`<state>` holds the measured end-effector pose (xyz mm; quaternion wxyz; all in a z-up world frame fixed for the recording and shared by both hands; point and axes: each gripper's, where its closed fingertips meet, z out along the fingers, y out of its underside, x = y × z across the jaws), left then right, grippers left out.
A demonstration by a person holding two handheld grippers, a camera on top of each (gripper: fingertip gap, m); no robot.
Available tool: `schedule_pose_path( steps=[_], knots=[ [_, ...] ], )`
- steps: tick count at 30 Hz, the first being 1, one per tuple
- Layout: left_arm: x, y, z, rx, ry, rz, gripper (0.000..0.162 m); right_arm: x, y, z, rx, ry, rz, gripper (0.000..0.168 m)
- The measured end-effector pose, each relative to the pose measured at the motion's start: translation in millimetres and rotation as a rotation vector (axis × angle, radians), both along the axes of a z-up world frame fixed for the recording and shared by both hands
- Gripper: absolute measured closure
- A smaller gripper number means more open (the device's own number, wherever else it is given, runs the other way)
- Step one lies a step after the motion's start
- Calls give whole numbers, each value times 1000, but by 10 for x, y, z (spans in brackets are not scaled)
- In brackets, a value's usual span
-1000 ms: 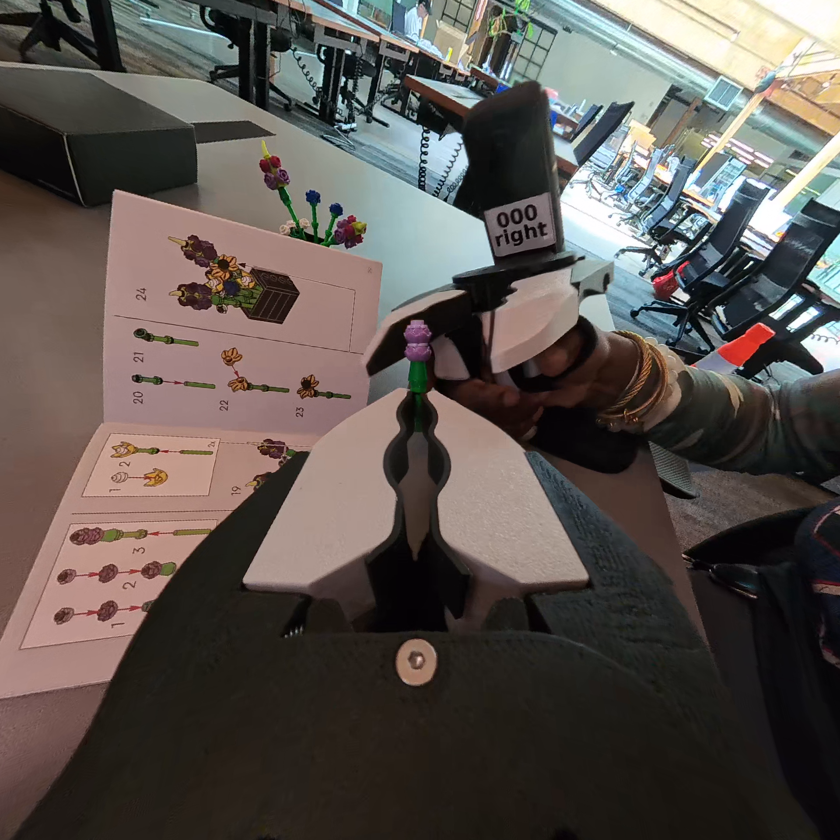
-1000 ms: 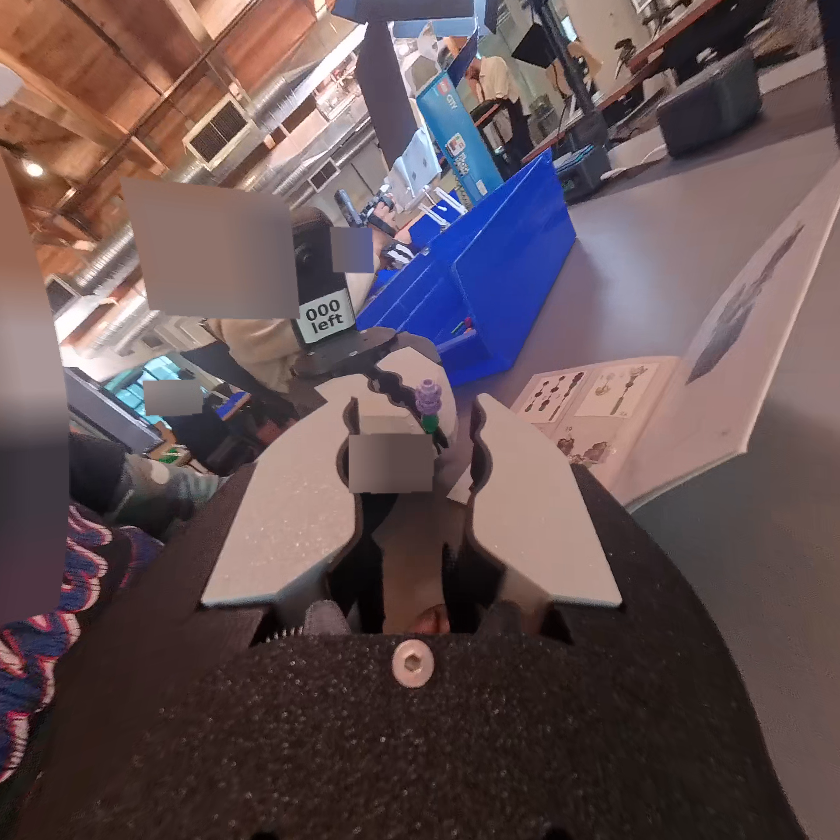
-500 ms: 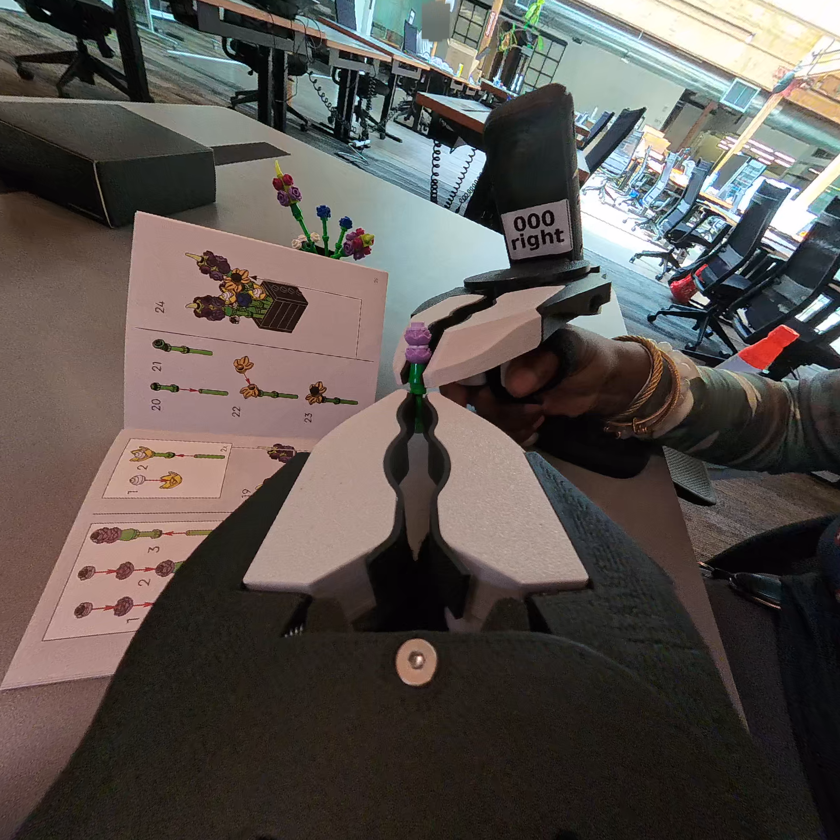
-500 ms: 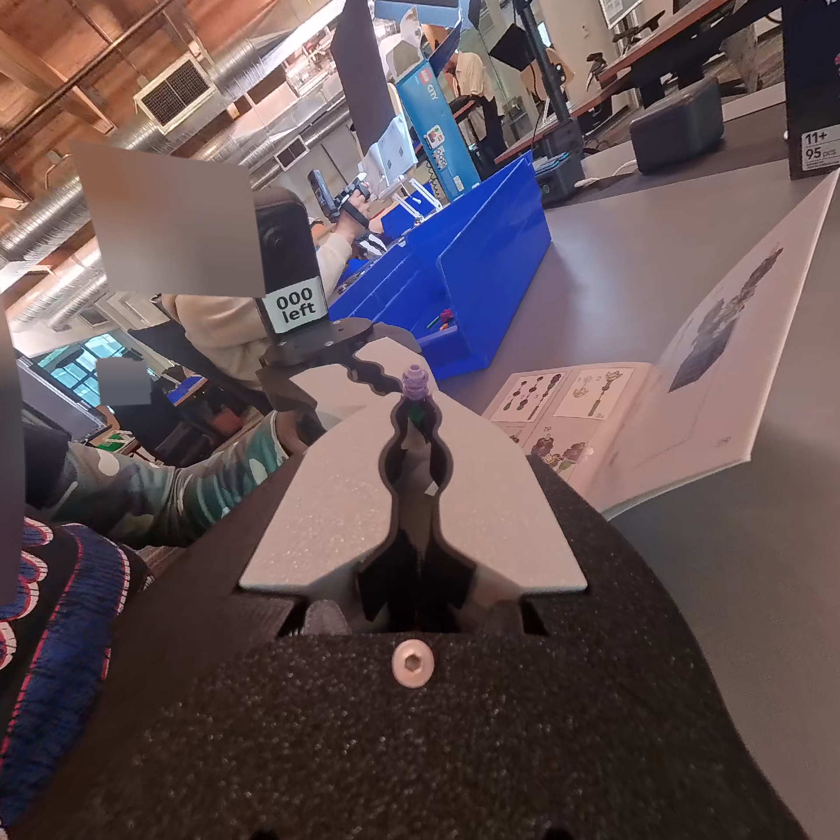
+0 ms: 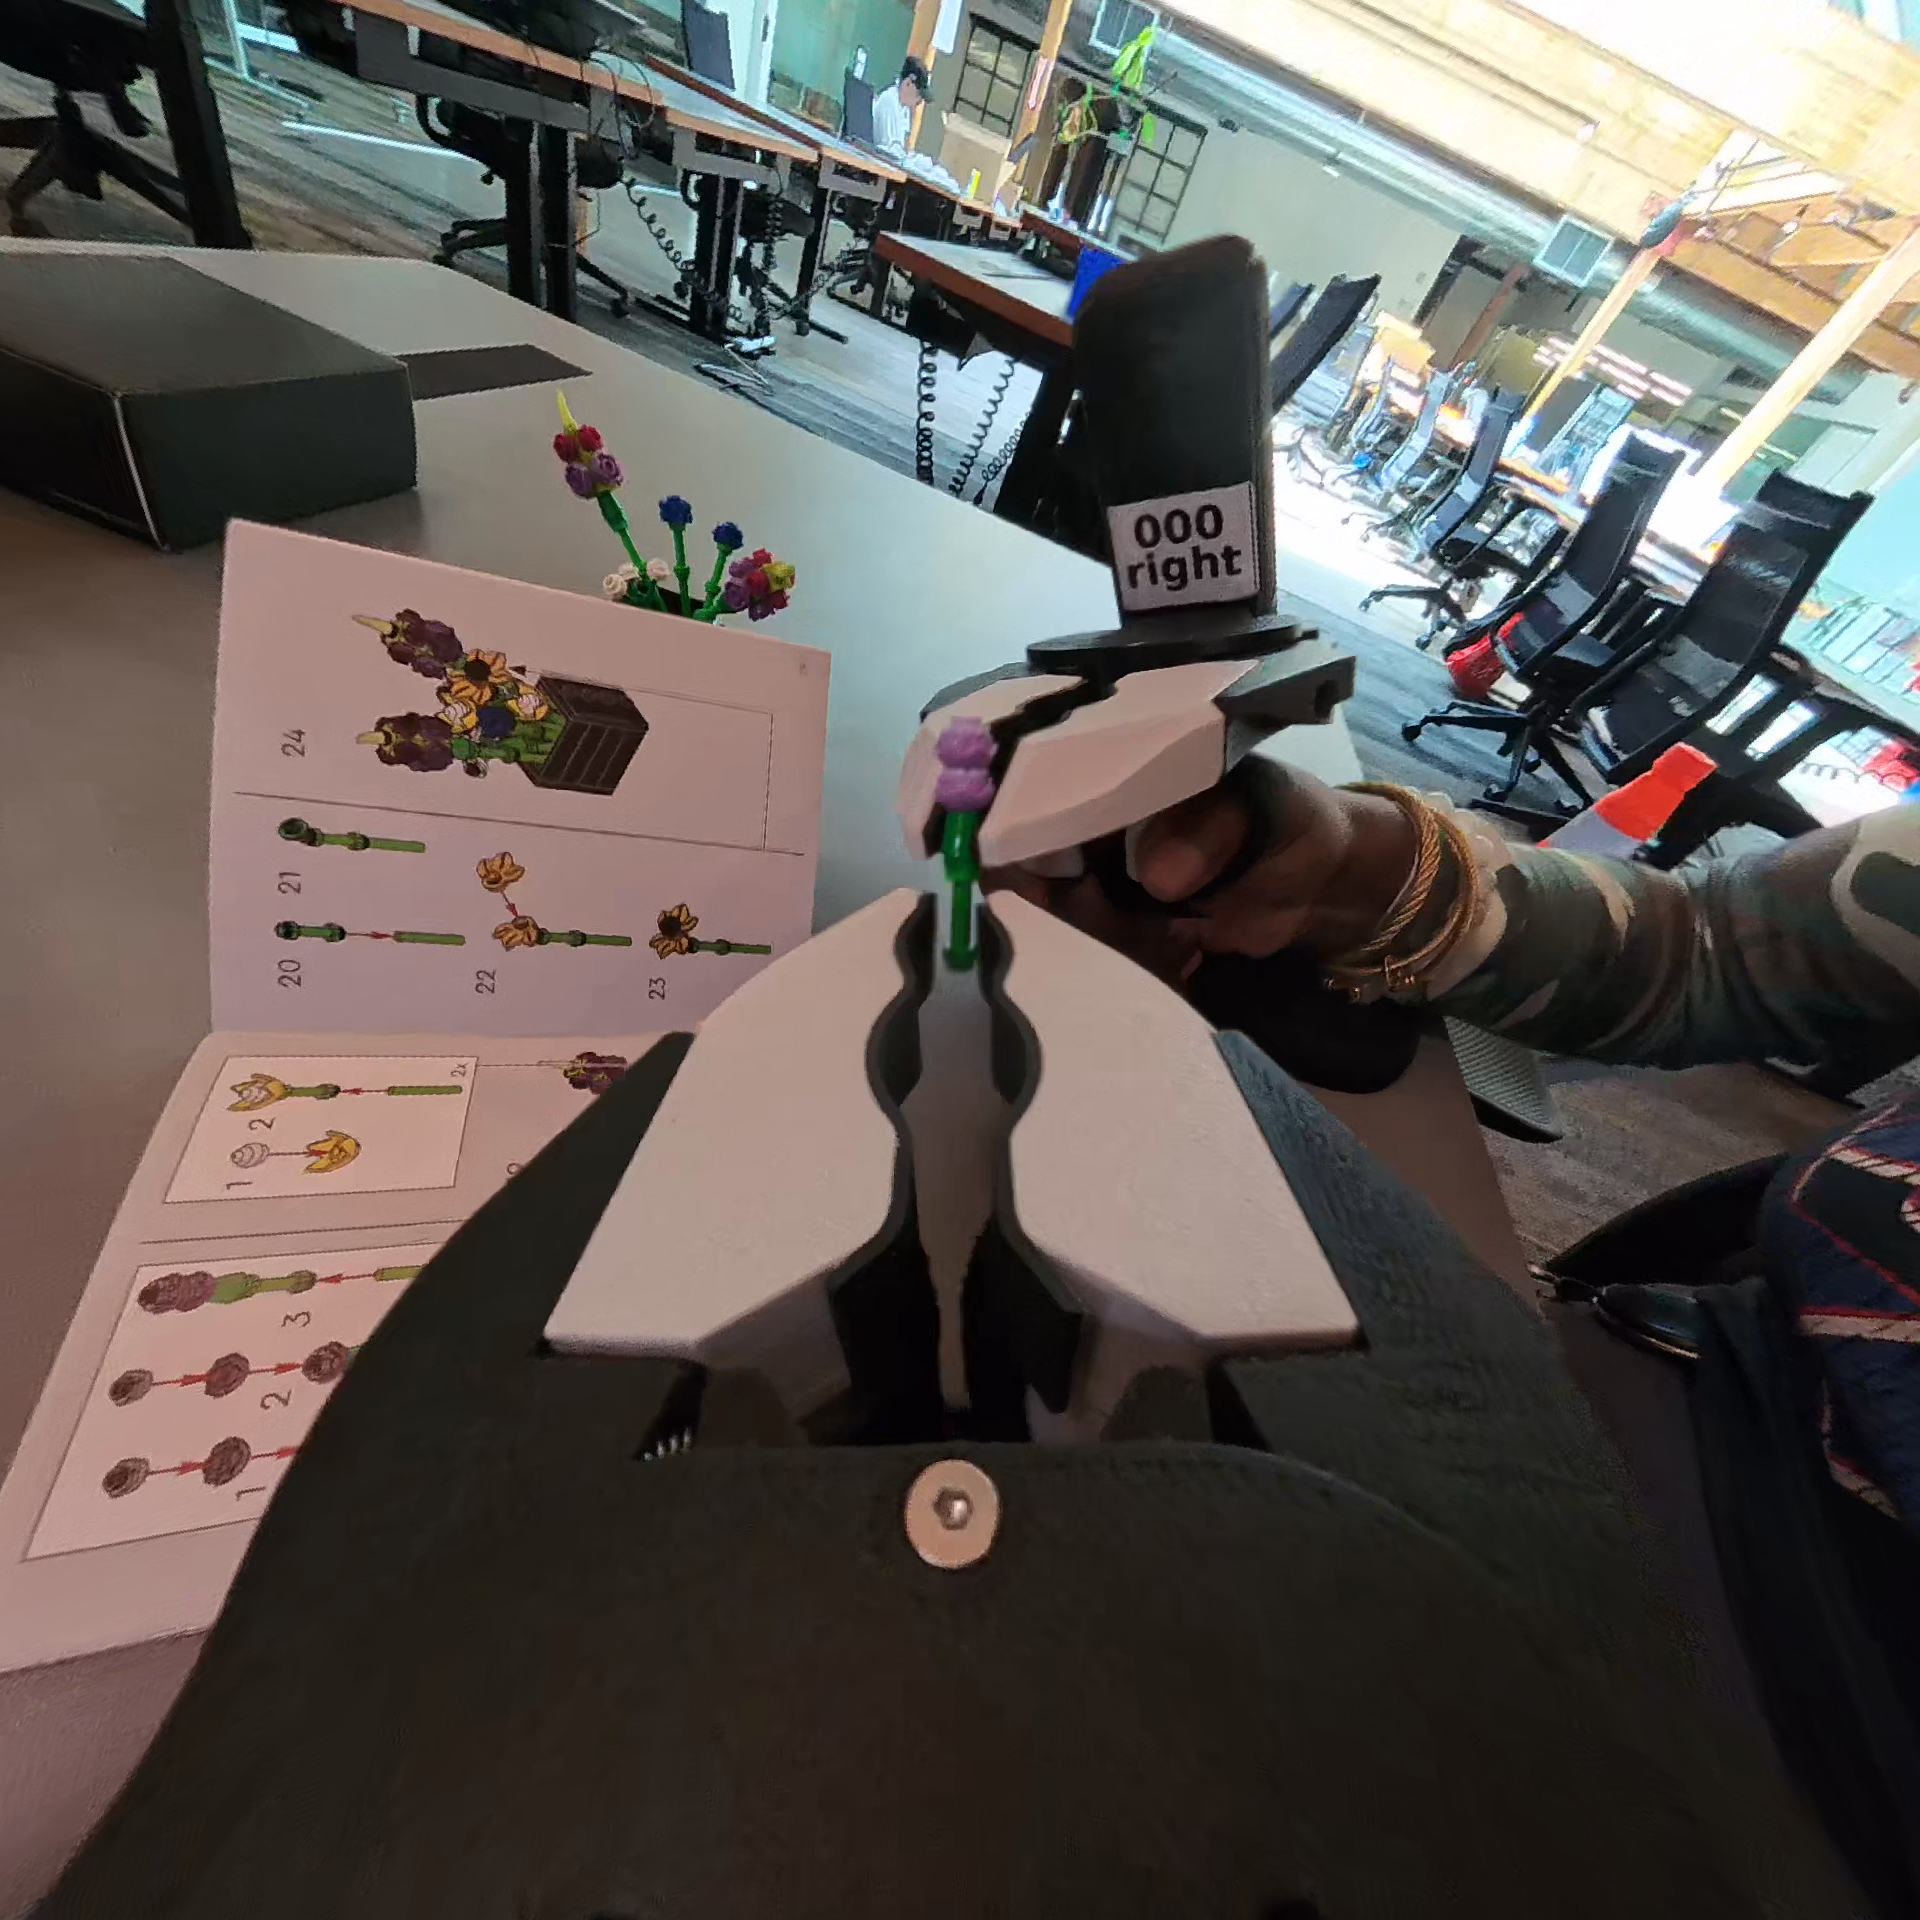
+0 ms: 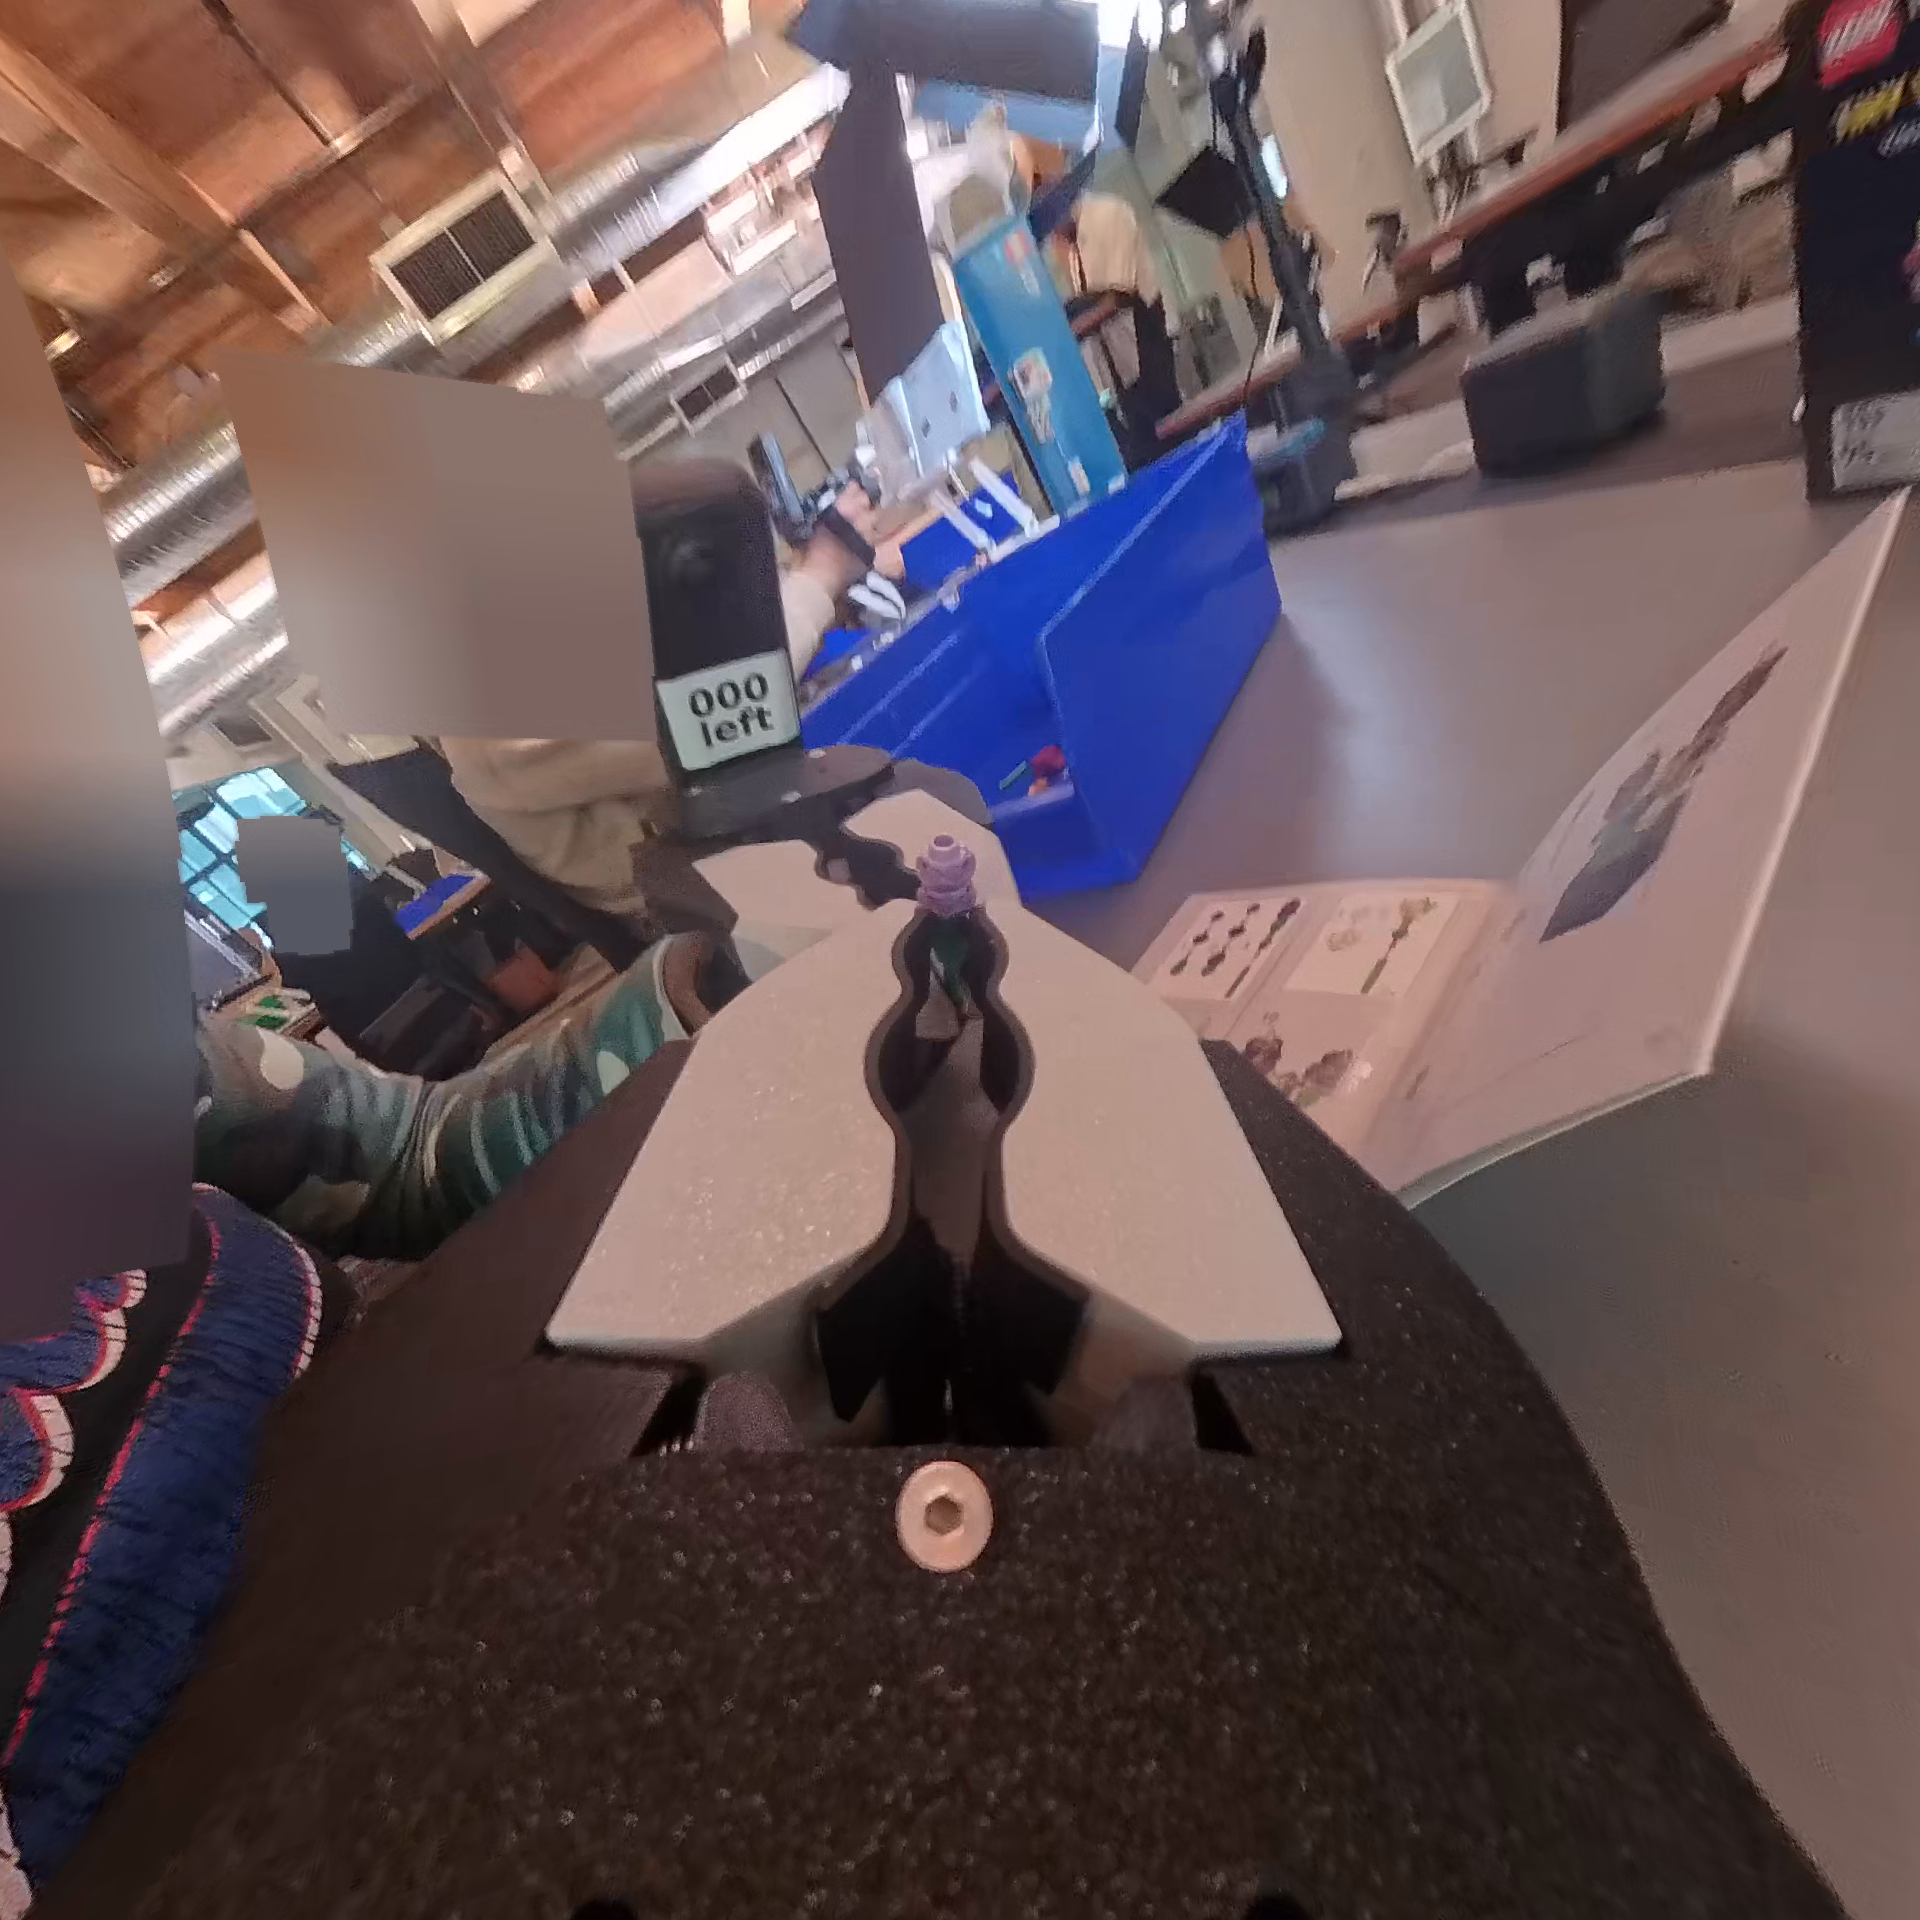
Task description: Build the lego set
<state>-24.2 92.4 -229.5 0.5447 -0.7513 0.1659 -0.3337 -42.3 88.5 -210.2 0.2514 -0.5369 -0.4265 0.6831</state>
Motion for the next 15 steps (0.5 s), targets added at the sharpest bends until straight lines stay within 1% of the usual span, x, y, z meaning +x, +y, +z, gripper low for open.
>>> schedule_pose_path(
  steps=[2, 4, 7, 11, 13, 15],
  knots=[
    [-48, 14, -5, -6, 31, 13, 135, 82, 149, 168, -36, 95, -61, 161],
    [-162, 36, -30, 24, 124, 68, 126, 212, 349, 303, -100, 181, -127, 161],
    [-284, 55, 97, 120, 147, 135, 122, 313, 499, 318, -182, 205, -149, 161],
    [-488, 60, 175, 116, 120, 217, 121, 360, 500, 389, -229, 250, -106, 161],
    [-647, 55, 315, 145, 68, 301, 121, 377, 496, 415, -249, 270, -90, 161],
    [-858, 28, 522, 227, -8, 419, 123, 416, 506, 469, -302, 313, -60, 161]
  ],
)
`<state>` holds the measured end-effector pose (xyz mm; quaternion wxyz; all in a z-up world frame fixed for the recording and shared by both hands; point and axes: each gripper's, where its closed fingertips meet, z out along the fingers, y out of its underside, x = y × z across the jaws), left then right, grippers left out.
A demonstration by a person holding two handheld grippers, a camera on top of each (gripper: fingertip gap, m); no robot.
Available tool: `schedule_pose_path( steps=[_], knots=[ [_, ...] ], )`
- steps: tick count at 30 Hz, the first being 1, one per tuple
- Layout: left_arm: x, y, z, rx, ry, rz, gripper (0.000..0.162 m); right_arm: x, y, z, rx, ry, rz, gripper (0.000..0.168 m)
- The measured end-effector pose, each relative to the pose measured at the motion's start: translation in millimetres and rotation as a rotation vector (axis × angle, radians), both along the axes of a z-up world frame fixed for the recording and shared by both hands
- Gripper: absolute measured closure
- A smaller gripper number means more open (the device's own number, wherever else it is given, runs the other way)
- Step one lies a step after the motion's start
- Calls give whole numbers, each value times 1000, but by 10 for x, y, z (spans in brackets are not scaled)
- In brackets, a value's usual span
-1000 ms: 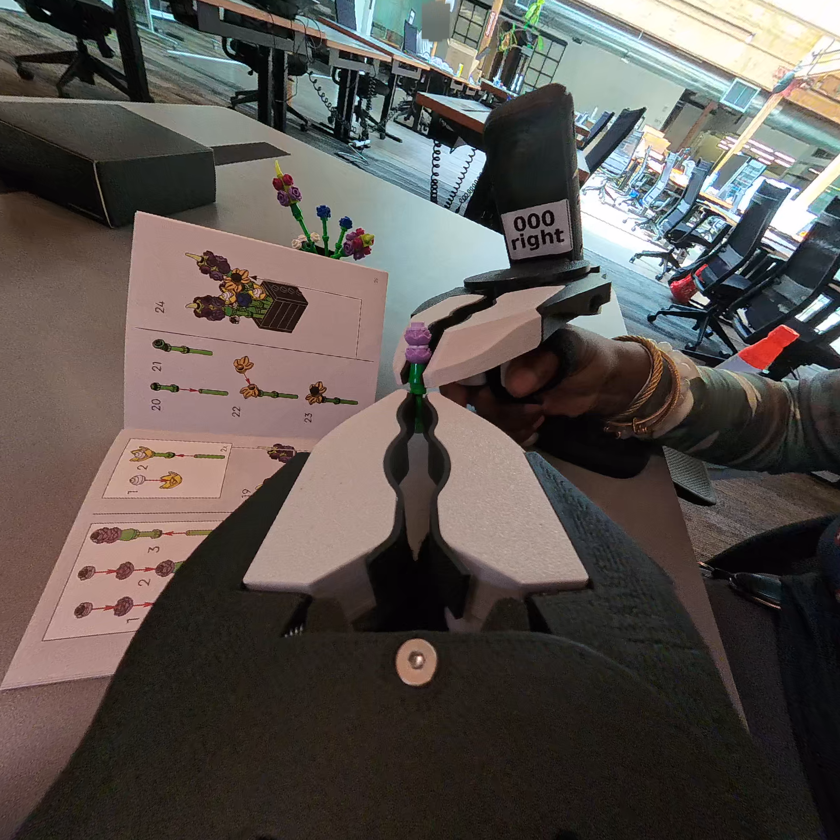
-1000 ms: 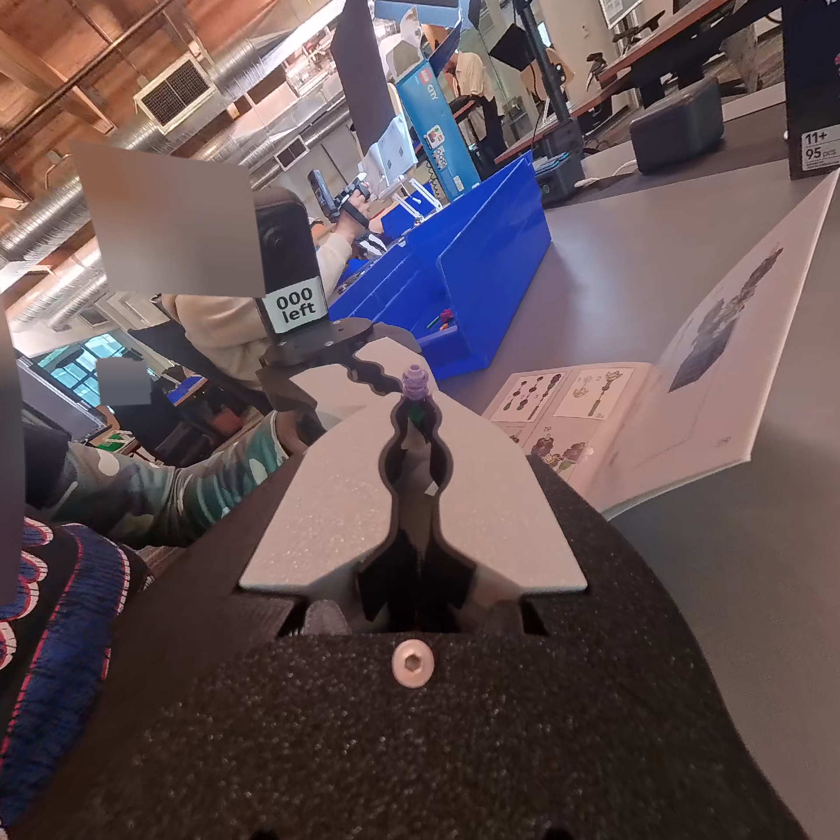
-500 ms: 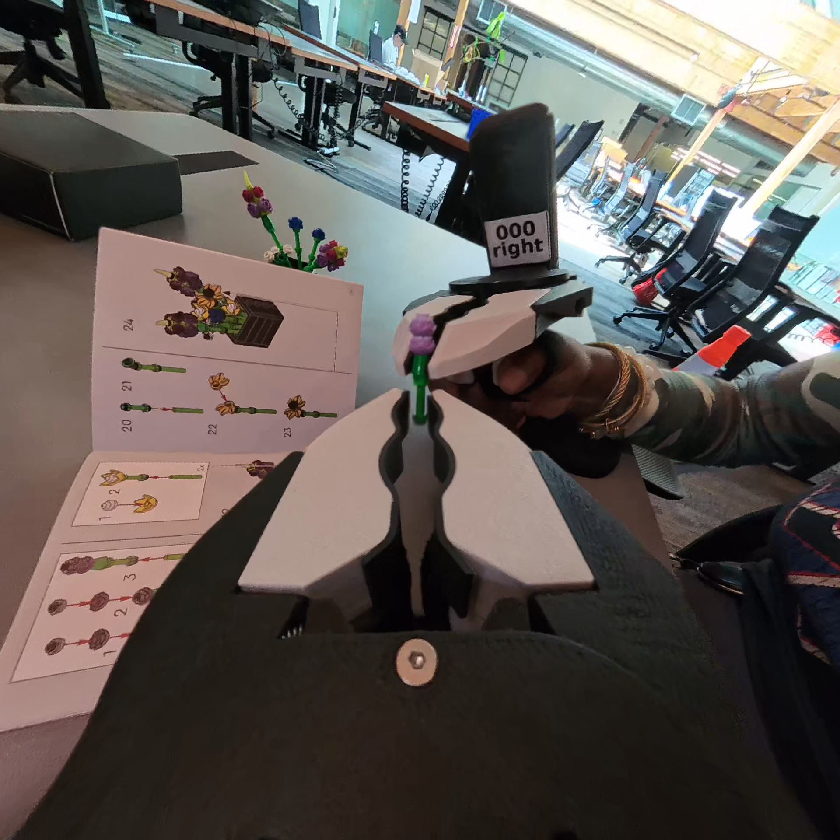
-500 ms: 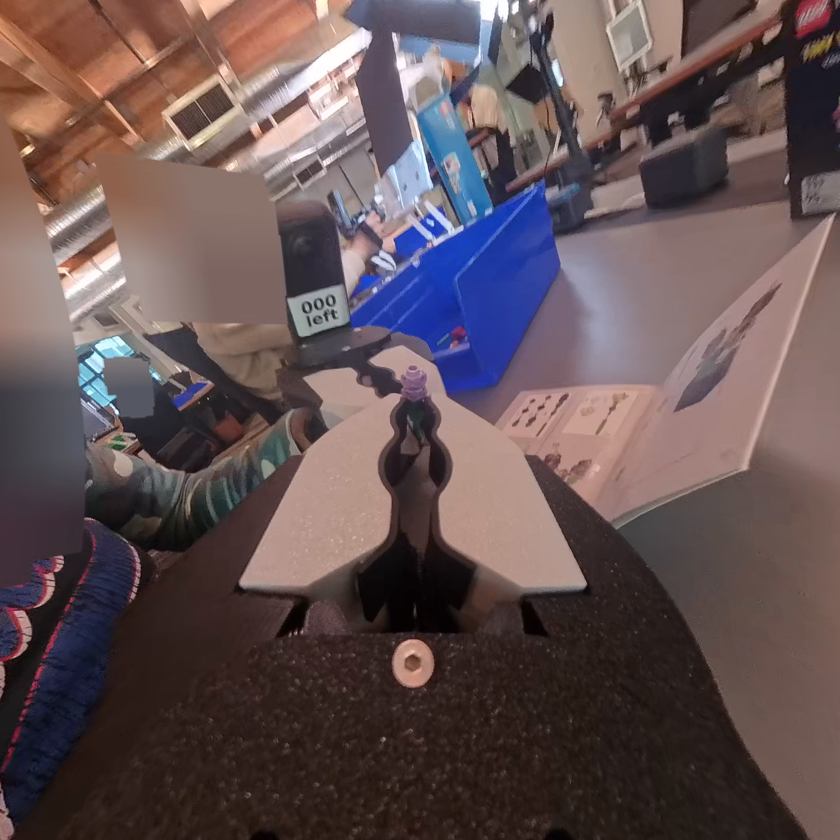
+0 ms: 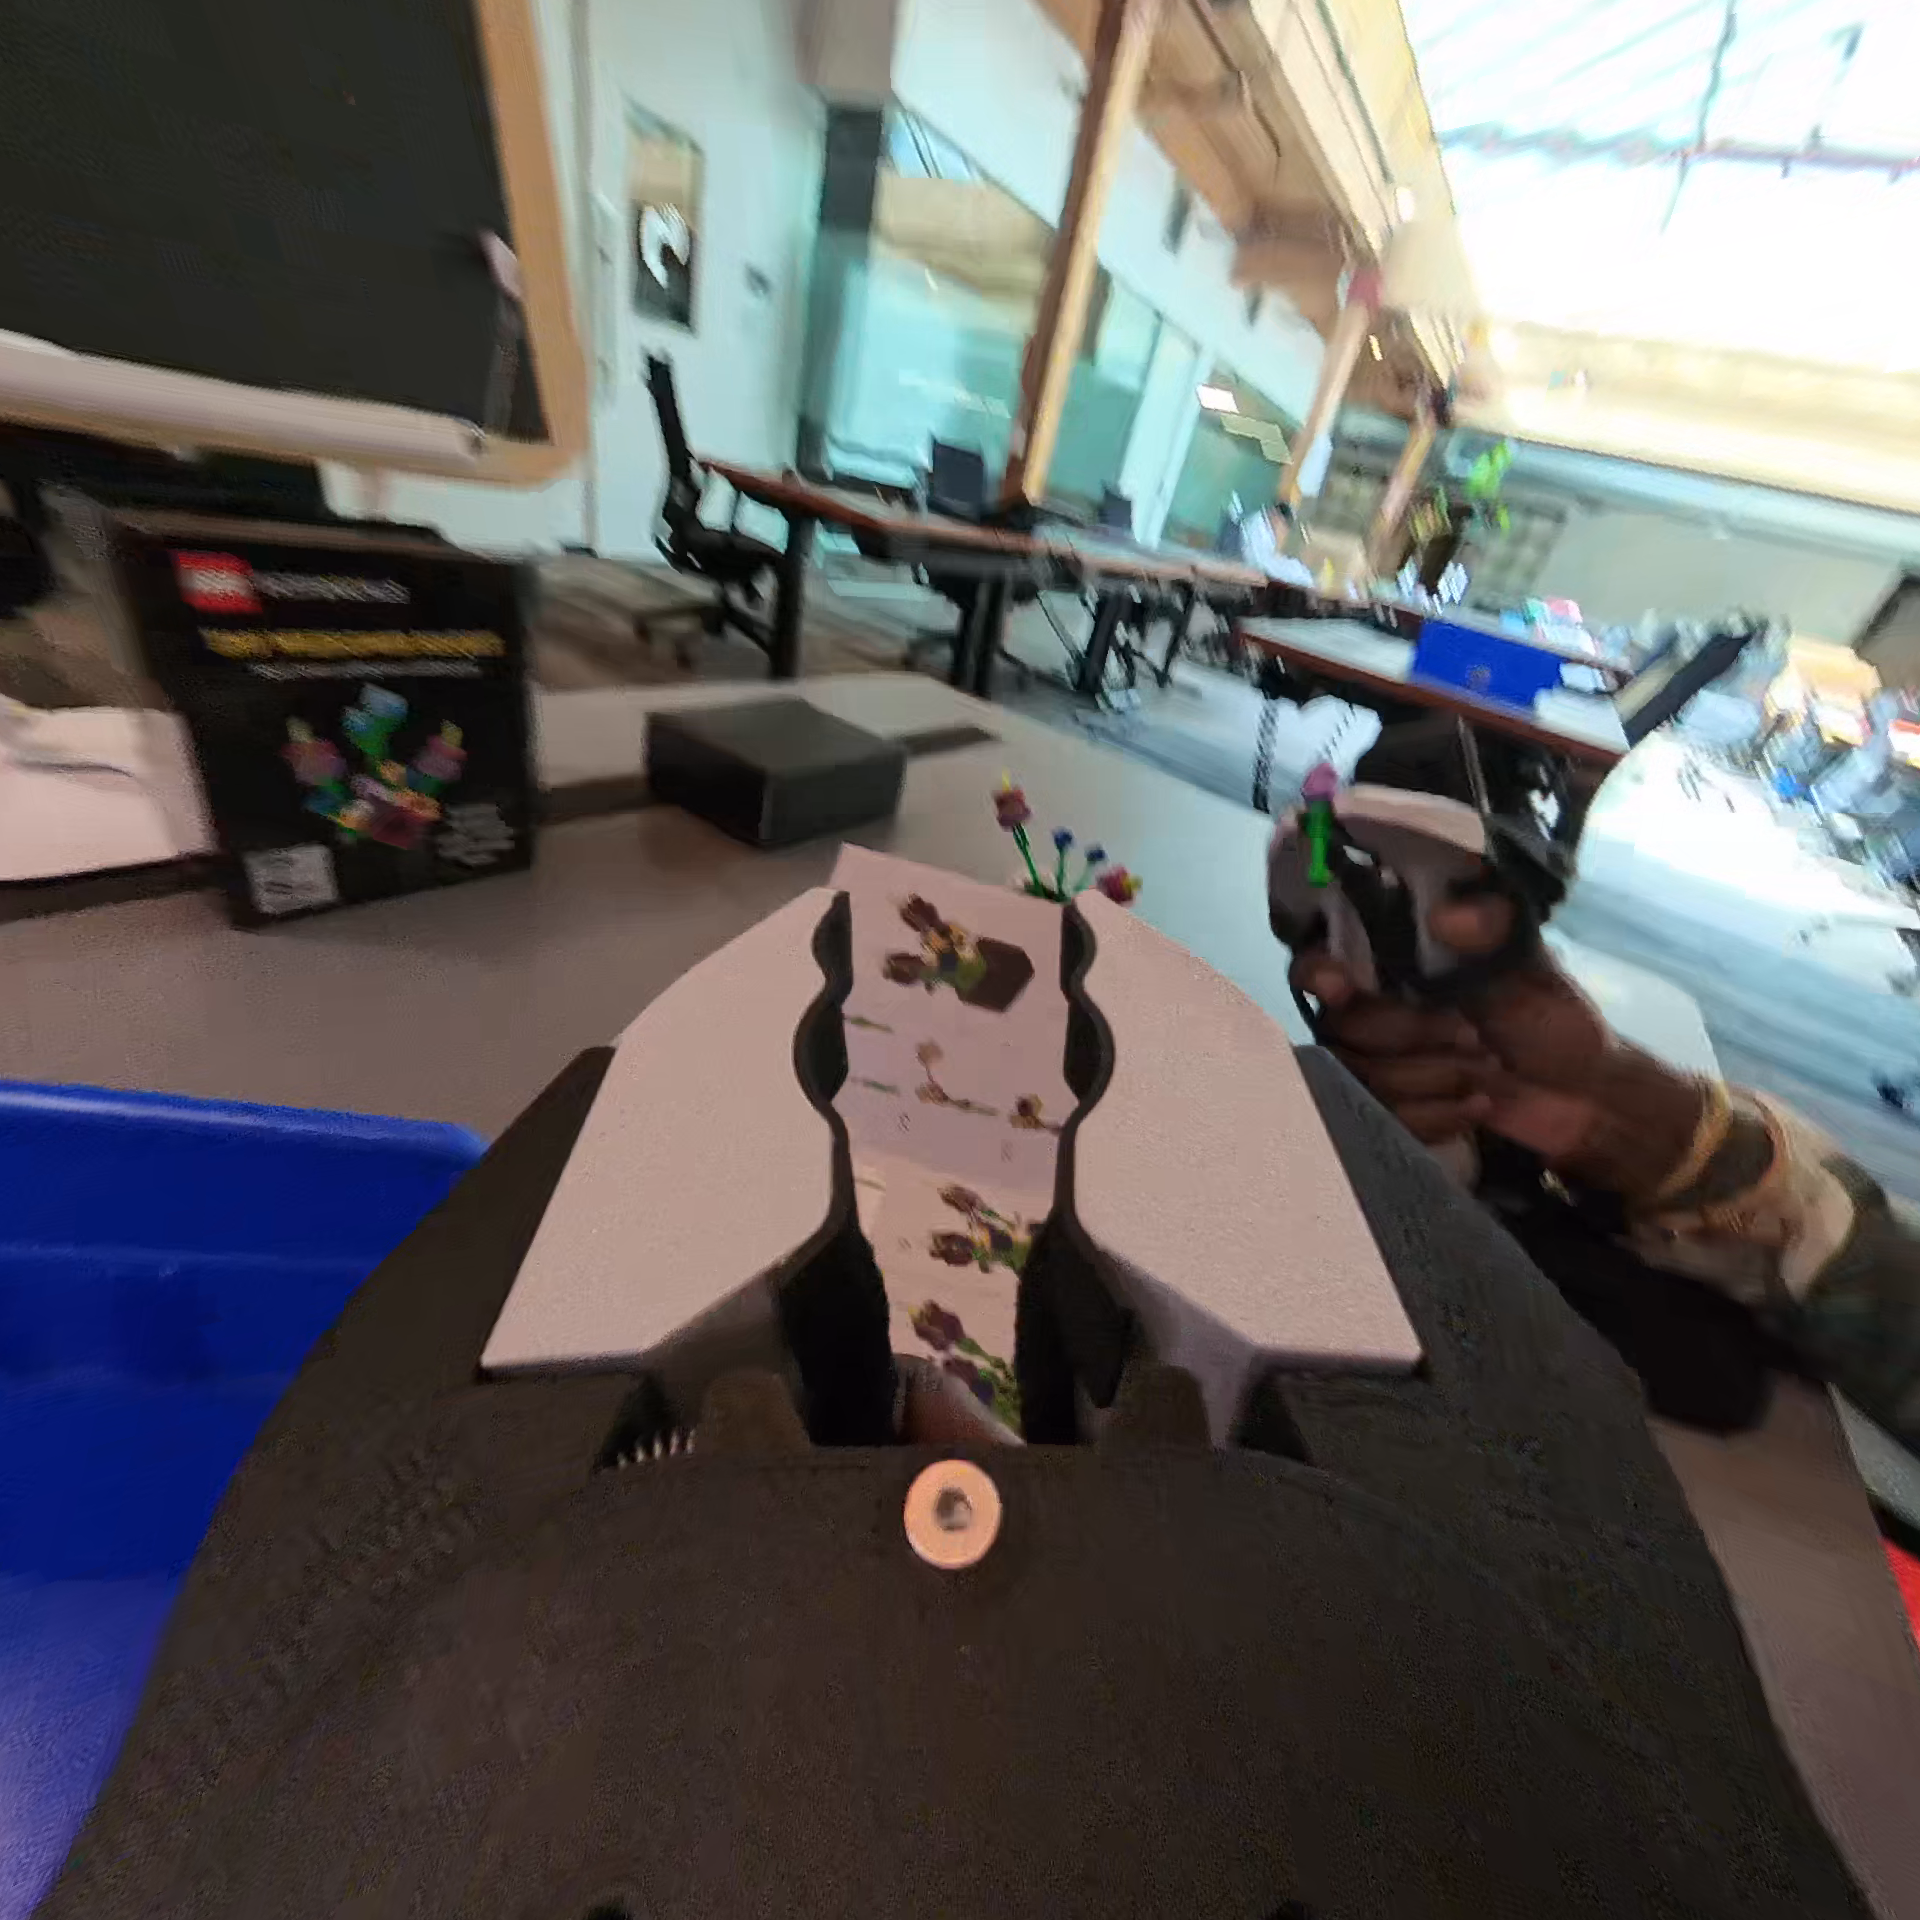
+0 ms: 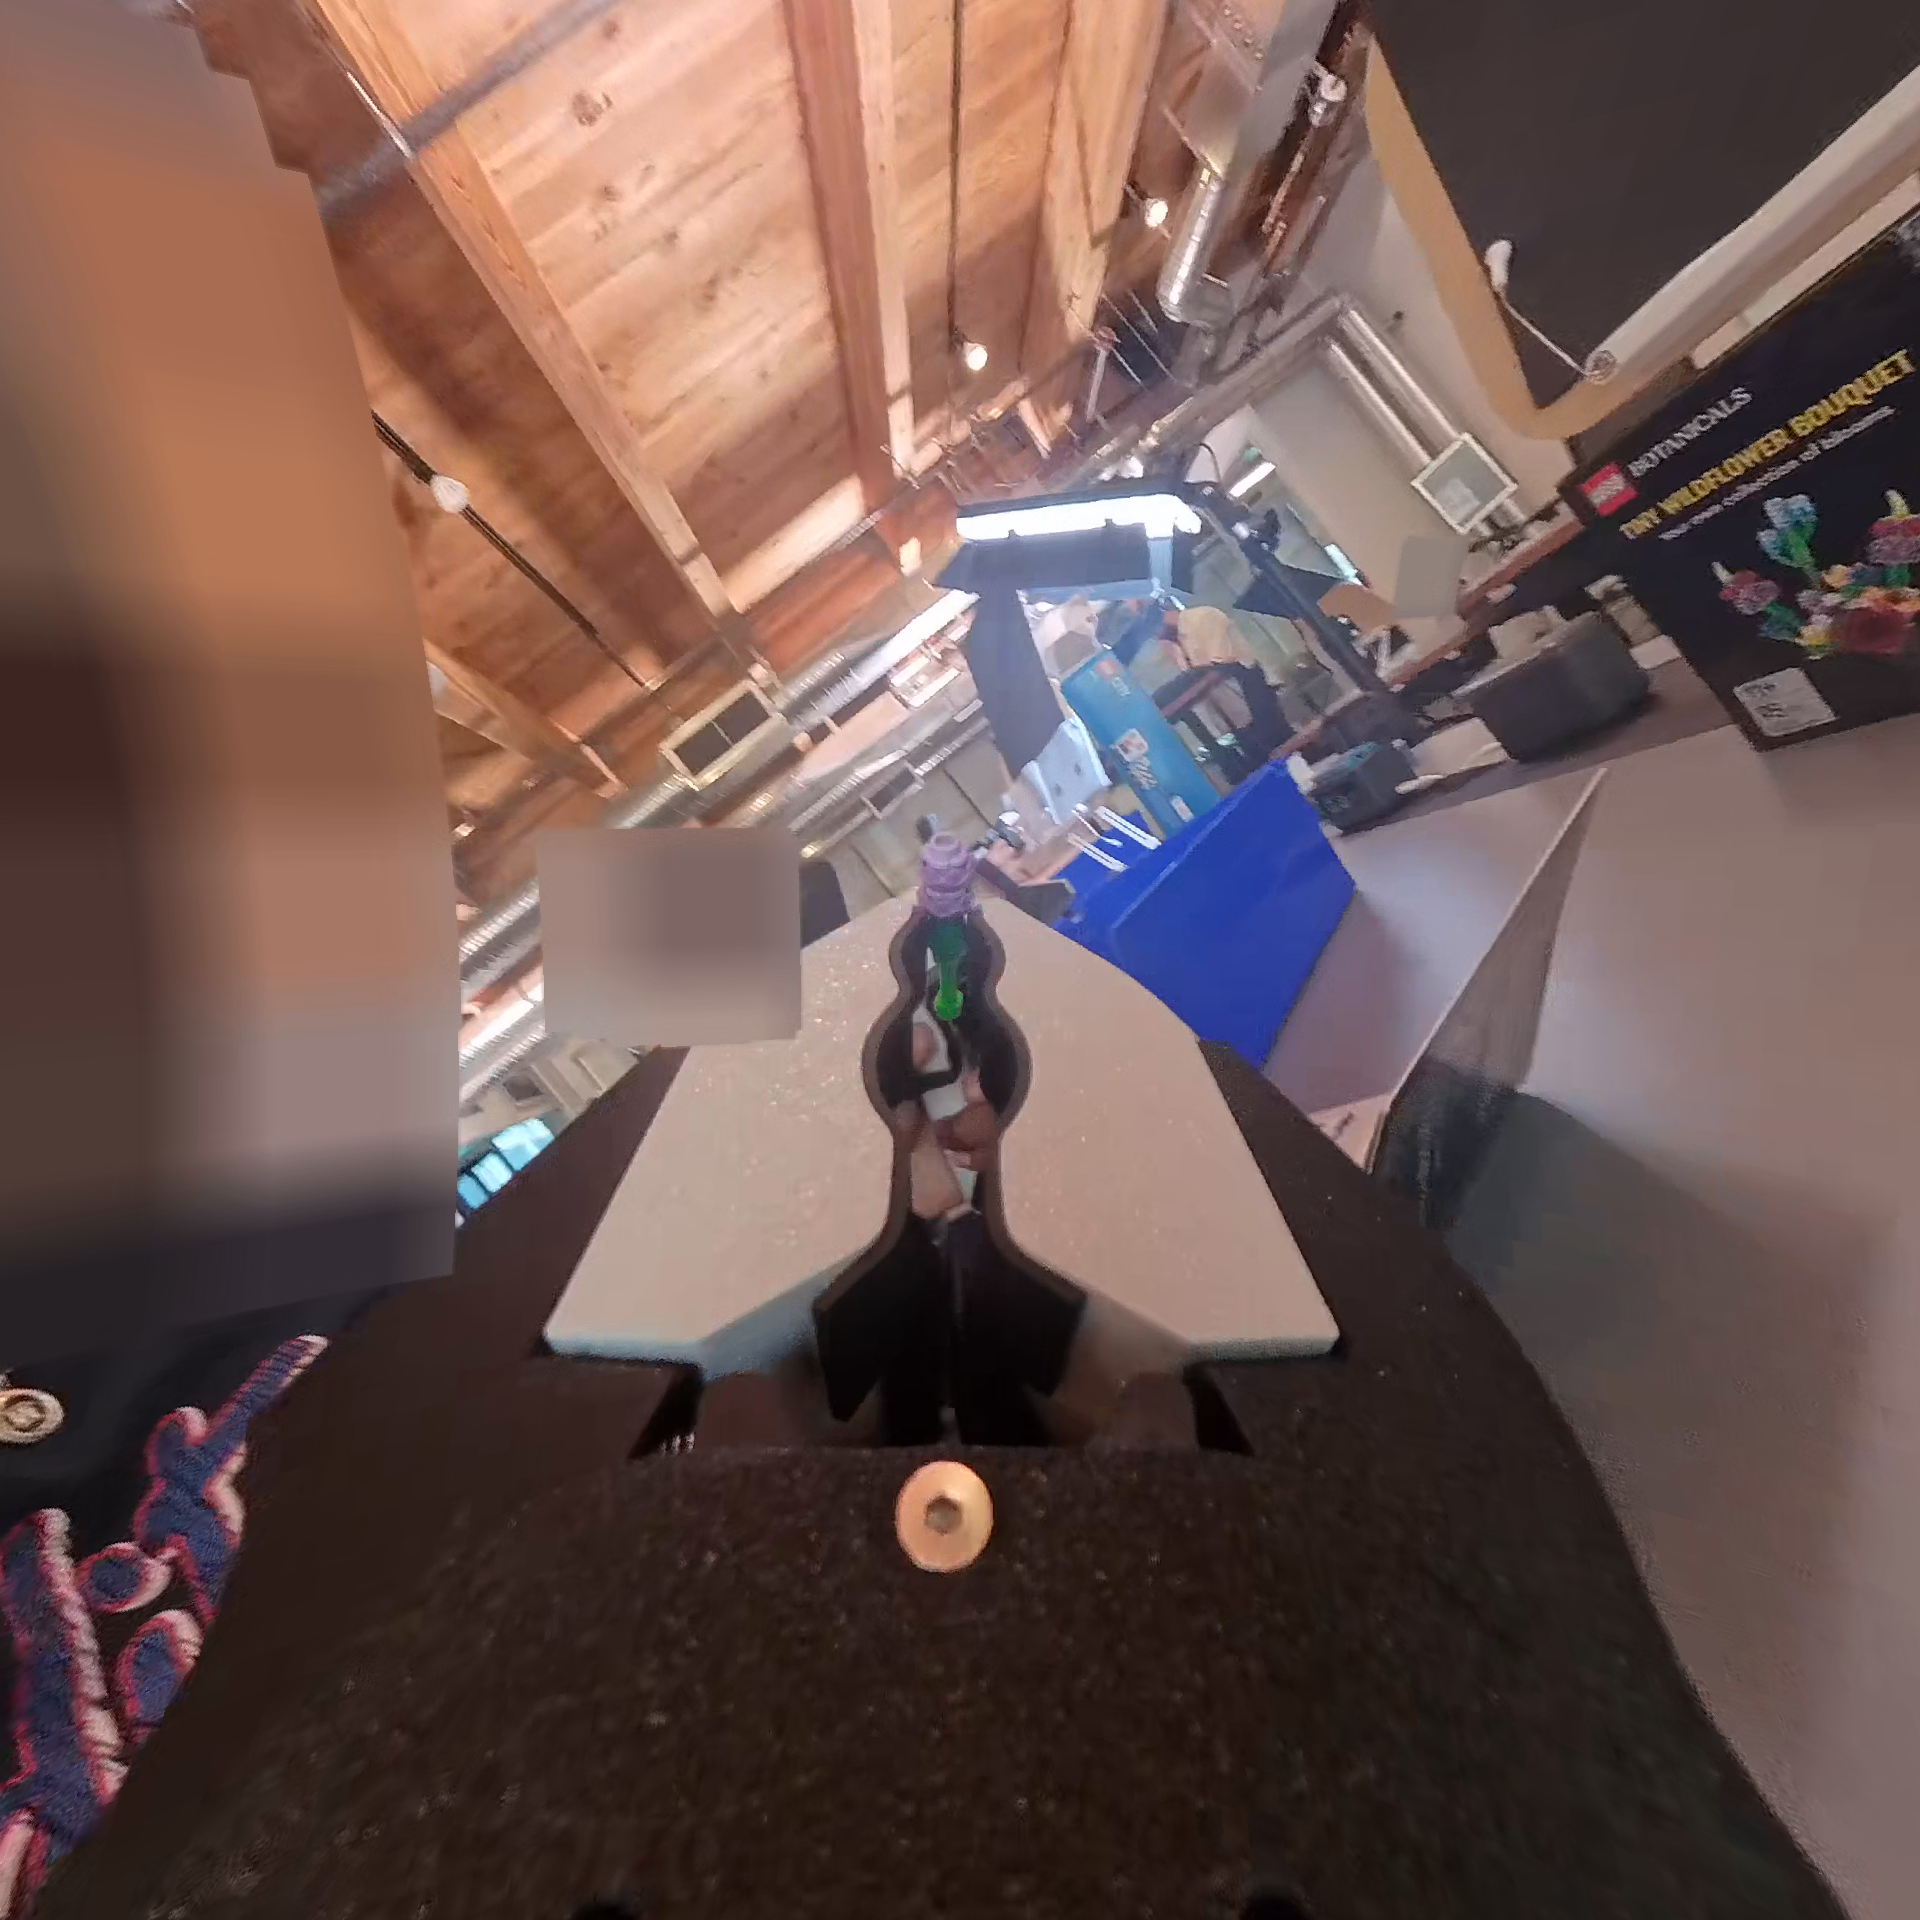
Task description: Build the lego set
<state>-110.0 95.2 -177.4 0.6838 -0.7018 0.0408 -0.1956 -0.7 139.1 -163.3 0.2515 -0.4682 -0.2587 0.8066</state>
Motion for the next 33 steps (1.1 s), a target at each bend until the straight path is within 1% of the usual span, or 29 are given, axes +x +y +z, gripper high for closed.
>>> schedule_pose_path(
  steps=[2, 4, 7, 9, 12, 15, 17, 21, 22, 24, 25, 26, 30, 33],
  knots=[
    [-228, -53, 149, 92, -67, 109, 127, 33, 25, 24, -37, 29, 19, 162],
    [-399, -101, 220, 147, -138, 173, 128, 49, 42, 33, -27, 35, 11, 161],
    [-476, -119, 235, 177, -230, 171, 129, 50, 33, 34, -12, 32, 17, 161],
    [-408, -73, 155, 126, -212, 131, 129, 36, 26, 13, -12, 19, 25, 161],
    [-274, 11, -71, -16, -128, 85, 136, -3, -26, -35, 57, -28, 22, 161],
    [-159, 46, -167, -58, -75, 49, 136, -32, -82, -59, 109, -53, 27, 161],
    [-111, 45, -161, -29, -8, 32, 130, -33, -97, -56, 100, -48, 42, 161],
    [-83, 32, -60, 86, 167, 62, 99, -22, -85, -42, 61, -33, 58, 161],
    [-88, 29, -32, 102, 173, 72, 94, -26, -91, -49, 69, -40, 58, 161],
    [-71, 10, 32, 130, 115, 52, 92, -44, -123, -70, 100, -63, 60, 161],
    [-52, -8, 72, 148, 73, 26, 93, -55, -143, -84, 117, -75, 62, 161],
    [-41, -31, 114, 168, 33, 1, 99, -64, -163, -96, 133, -85, 65, 161],
    [-90, -159, 322, 262, -100, -40, 124, -80, -195, -111, 151, -94, 73, 161],
    [-176, -204, 316, 232, -81, -28, 156, -77, -182, -106, 144, -88, 68, 161]
  ],
)
